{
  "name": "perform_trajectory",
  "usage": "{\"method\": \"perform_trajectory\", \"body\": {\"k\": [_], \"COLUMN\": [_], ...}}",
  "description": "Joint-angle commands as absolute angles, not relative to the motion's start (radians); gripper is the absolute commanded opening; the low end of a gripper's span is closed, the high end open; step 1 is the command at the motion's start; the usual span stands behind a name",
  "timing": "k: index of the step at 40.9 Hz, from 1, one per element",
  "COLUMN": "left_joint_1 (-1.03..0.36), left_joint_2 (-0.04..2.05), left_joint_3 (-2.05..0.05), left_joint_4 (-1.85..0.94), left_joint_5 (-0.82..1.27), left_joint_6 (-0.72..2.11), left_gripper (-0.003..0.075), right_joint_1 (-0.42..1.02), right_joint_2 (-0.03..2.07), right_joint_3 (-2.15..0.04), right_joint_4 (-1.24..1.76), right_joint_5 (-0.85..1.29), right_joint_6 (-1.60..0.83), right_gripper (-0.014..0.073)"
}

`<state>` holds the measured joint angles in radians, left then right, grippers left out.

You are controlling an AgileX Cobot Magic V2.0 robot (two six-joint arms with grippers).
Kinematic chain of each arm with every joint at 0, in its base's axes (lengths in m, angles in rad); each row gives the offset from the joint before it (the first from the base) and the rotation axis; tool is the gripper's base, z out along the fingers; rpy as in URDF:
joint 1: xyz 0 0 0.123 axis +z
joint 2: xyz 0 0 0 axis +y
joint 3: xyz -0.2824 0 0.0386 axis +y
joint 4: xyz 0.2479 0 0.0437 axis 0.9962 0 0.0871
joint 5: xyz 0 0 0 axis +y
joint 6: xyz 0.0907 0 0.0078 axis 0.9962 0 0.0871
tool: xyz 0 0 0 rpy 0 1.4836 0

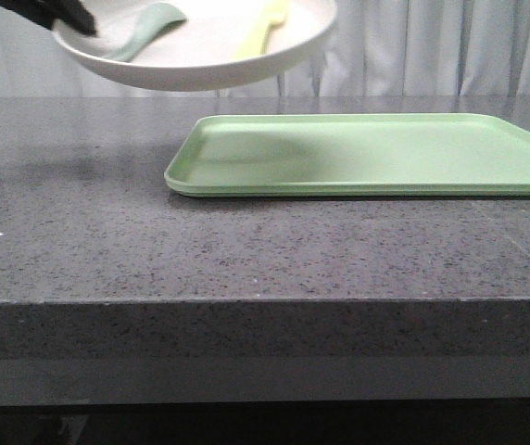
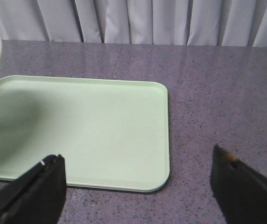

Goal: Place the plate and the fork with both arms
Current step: 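Lift the plate and carry it over the green tray with left gripper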

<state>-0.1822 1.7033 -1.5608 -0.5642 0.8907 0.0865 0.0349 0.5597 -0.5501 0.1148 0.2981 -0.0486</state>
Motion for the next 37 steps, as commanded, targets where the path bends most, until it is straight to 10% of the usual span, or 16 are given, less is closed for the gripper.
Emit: {"method": "perform_trajectory", "body": {"k": [1,37], "left_joint_1": [-0.258,-0.442], "left_joint_2": [1.735,2.146], "left_joint_3": [-1.678,-2.104], "left_joint_4": [-0.601,-0.460], "left_joint_5": [0.859,0.892], "left_joint_6": [0.029,-0.216], "left_gripper": [-0.0018,-0.0017], "right_joint_1": [0.036,0.036], "right_joint_2": [0.570,0.570], "right_joint_3": [-0.585,-0.585], "right_joint_4": [0.119,0.119], "right_joint_5": [0.221,0.221], "right_joint_6": [-0.058,-0.058], "right_gripper": [0.0645,0.0645]}}
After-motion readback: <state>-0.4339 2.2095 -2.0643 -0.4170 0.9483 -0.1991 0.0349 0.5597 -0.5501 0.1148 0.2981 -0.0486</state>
